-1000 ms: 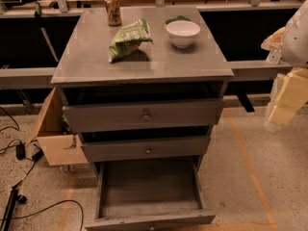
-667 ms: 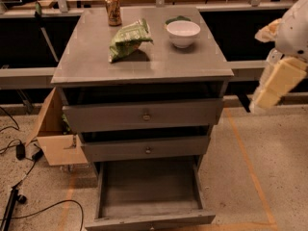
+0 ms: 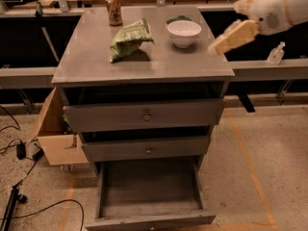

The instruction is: Place green jalapeno chip bag into bottom drawer

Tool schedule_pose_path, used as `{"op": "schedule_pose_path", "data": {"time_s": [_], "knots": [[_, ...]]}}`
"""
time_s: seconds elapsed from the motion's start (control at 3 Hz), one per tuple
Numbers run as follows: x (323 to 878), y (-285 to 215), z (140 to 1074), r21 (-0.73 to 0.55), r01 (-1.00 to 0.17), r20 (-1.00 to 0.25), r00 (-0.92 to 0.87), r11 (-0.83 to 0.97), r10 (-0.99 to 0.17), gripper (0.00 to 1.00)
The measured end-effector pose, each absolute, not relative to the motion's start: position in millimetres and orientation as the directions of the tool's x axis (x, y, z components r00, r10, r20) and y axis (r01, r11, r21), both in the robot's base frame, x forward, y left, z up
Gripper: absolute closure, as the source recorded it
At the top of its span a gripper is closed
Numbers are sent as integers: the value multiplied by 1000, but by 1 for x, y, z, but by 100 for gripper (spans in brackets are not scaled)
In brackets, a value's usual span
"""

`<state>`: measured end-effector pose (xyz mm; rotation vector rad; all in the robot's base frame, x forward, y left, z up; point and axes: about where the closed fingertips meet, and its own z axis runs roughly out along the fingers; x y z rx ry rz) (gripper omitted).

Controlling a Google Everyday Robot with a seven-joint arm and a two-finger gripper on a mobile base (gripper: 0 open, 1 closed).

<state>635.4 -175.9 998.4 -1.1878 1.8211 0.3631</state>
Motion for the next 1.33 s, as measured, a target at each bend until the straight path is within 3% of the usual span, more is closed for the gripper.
{"op": "schedule_pose_path", "data": {"time_s": [0.33,0.67,1.33], "knots": [[710,-117,975,-27,-838,-916,-197,544,-349,0],[762,-51,962,139,-834,-918,-311,535,-246,0],[772,-15,959,219,-804,-903,-382,552,-198,0]]}}
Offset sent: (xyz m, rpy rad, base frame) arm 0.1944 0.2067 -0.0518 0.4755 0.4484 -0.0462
